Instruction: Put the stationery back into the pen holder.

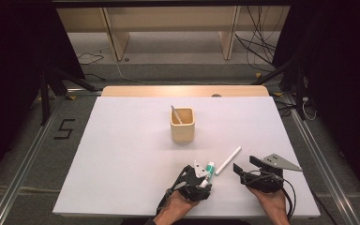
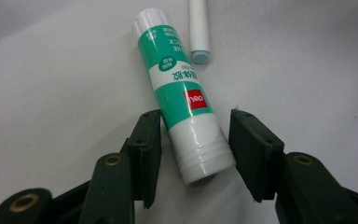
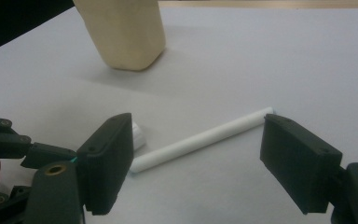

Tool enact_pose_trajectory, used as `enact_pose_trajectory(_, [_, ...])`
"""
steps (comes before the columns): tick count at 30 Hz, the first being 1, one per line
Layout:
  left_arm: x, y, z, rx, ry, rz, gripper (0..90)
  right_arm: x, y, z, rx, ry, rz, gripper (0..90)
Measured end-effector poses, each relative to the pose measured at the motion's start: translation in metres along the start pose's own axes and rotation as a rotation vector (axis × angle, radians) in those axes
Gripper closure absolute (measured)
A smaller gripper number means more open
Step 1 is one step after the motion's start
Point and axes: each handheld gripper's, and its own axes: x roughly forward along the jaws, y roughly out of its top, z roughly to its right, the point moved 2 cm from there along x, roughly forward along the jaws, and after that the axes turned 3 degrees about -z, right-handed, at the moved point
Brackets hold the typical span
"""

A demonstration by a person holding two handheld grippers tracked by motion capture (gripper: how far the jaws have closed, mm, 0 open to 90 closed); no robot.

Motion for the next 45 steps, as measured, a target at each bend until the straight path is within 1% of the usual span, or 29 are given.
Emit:
enact_pose_trajectory(7, [-0.001, 0.0, -0.003, -0.015, 0.0, -0.004, 59.5, 0.0, 0.0, 0.0, 0.0, 0.002, 0.0, 26.2])
enact_pose_trajectory(10, [-0.001, 0.001, -0.005, -0.028, -0.002, -0.004, 61.6, 0.0, 0.0, 0.0, -0.003, 0.003, 0.001, 26.2])
enact_pose_trajectory(18, [-0.001, 0.001, -0.006, -0.038, -0.003, -0.001, 64.0, 0.0, 0.0, 0.0, -0.005, 0.005, 0.001, 26.2])
enact_pose_trajectory(22, [-0.001, 0.001, -0.006, -0.037, -0.005, -0.002, 64.2, 0.0, 0.0, 0.0, -0.006, 0.006, 0.002, 26.2])
enact_pose_trajectory(28, [-0.001, 0.001, -0.008, -0.021, -0.009, 0.003, 64.5, 0.0, 0.0, 0.0, -0.009, 0.009, 0.006, 26.2])
enact_pose_trajectory(31, [-0.001, 0.001, -0.01, -0.024, -0.015, 0.006, 64.5, 0.0, 0.0, -0.001, -0.012, 0.012, 0.008, 26.2])
enact_pose_trajectory(34, [-0.003, 0.001, -0.014, -0.003, -0.014, 0.0, 64.6, -0.001, 0.001, -0.001, -0.013, 0.012, 0.011, 26.2])
enact_pose_trajectory(36, [-0.005, 0.002, -0.018, -0.003, -0.015, 0.008, 64.7, -0.001, 0.001, -0.001, -0.013, 0.012, 0.014, 26.2])
enact_pose_trajectory(40, [-0.013, 0.005, -0.025, 0.011, -0.017, 0.024, 64.7, -0.002, 0.001, -0.001, -0.014, 0.013, 0.016, 26.2])
enact_pose_trajectory(45, [-0.026, 0.008, -0.038, 0.009, -0.05, 0.034, 64.7, -0.002, 0.002, -0.002, -0.019, 0.023, 0.02, 26.2])
